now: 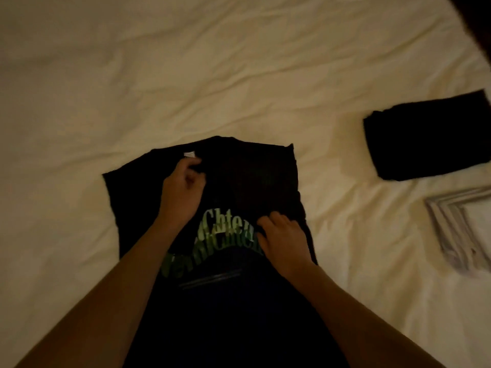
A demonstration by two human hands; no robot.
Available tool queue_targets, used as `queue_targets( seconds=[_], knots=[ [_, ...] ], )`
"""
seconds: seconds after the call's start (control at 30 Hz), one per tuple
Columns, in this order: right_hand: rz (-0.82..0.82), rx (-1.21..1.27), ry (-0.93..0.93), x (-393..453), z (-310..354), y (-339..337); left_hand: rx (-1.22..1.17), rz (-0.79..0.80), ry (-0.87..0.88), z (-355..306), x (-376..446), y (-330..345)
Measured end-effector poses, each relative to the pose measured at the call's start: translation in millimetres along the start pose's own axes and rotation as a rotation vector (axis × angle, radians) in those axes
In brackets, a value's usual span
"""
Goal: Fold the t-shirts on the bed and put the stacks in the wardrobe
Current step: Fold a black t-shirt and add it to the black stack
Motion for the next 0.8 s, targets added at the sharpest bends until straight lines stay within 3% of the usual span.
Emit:
queue_targets(
  seconds=[0.1, 0.23, 0.43, 0.57, 0.8],
  knots=[
    [0.169, -0.033, -0.004, -0.8, 11.4, 17.8, 0.152, -0.190, -0.038, 73.9, -31.4, -26.1],
    [0.161, -0.115, 0.050, 22.5, 15.3, 16.8, 0.382, -0.091, -0.073, 119.2, -49.2, -8.3],
    [0.326, -0.194, 0.048, 45.2, 11.9, 19.7, 0.571, -0.112, -0.014, 117.7, -40.8, 9.1],
    [0.191, -0.098, -0.010, 42.9, 29.2, 16.1, 0.577, -0.035, 0.030, 116.3, -41.9, 8.2],
    [0.406, 0.155, 0.001, 35.8, 55.1, 24.8, 0.446, -0.038, 0.097, 107.2, -44.8, 10.8]
  ],
)
Point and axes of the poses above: each hand's wrist, its own x-axis towards the middle knuckle, its own y-axis out of the palm, z = x × y, the point moved 3 cm from there along x, towards the middle knuckle, and after that the axes turned 14 degrees about -y, right-handed, at the moved point
